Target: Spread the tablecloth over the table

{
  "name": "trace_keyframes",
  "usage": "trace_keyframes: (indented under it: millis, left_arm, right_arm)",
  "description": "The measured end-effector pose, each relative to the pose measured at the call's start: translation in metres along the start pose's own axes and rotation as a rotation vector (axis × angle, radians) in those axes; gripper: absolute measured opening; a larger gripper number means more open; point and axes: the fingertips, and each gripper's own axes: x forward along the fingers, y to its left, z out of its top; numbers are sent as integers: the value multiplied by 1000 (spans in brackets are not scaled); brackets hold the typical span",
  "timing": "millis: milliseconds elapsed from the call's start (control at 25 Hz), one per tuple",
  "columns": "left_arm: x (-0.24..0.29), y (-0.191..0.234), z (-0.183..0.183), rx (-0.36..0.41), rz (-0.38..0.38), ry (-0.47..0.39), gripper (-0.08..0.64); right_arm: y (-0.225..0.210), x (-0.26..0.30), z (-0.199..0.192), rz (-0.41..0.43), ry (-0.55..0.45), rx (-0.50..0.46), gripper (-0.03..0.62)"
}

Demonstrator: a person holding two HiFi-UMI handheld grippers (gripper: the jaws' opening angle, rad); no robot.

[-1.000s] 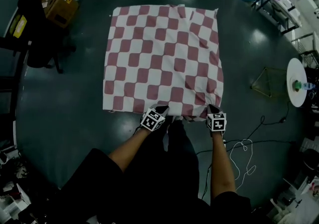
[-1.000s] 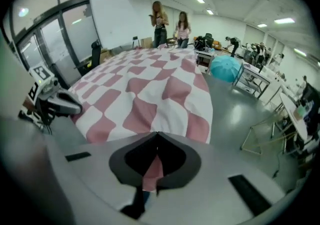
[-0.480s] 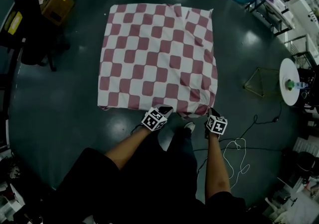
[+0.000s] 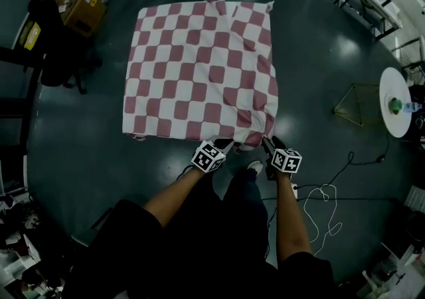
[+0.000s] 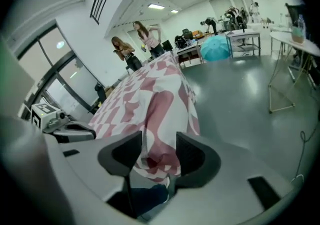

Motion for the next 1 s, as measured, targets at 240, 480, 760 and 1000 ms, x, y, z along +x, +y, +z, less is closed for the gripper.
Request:
trace_keyframes:
  millis: [240,480,760,1000]
  left_arm:
    - [19,-9,5,-49,121,-10,14]
    - [39,1,9,-28,255,15,15]
    - [35,32,-2,-139,323,79,15]
    - [34,29,-7,-124,321,108,15]
  right_arm:
    - [-1,4,3,136,34,-48,105]
    - [-18,-23,18,231,77,-185,22]
    - [-39,-28,24,305,183,-160,23]
    - [-70,-28,11,183,297,-285,132]
